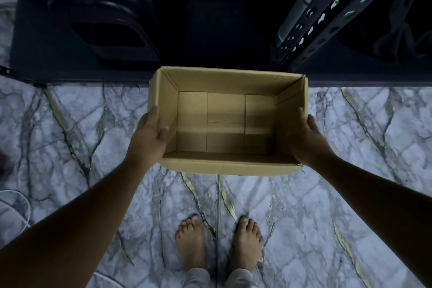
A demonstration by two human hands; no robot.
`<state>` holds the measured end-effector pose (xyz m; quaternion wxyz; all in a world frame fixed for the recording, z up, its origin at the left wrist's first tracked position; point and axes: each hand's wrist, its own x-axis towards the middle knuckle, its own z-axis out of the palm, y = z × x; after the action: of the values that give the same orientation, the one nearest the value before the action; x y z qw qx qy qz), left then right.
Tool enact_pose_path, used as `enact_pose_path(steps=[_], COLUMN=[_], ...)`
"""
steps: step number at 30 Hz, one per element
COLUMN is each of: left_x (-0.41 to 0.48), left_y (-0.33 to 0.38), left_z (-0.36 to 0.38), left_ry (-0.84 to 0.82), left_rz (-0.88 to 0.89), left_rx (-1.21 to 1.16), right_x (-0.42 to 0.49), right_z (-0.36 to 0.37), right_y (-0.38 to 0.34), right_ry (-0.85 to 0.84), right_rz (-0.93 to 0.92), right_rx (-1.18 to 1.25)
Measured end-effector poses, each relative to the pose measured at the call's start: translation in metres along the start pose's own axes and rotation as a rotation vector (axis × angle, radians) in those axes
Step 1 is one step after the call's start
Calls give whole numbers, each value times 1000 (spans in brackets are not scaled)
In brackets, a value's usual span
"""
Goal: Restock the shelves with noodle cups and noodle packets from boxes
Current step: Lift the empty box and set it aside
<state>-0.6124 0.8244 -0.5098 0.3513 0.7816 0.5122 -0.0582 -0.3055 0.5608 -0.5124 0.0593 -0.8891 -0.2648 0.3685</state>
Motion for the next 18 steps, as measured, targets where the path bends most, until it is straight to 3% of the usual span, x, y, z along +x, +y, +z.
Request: enact_pose_path(steps=[7,18], left_x=[-61,-205], left_y=[29,134], left_z=[-24,-97], left_ry=[-150,-365], left_rz=[110,291], left_rx=[170,319], right_x=[-64,-261], right_z=[-11,-65], right_y=[-30,-84], right_ry=[24,-104], right_rz=[-181,-179], right_rx=[-215,-199])
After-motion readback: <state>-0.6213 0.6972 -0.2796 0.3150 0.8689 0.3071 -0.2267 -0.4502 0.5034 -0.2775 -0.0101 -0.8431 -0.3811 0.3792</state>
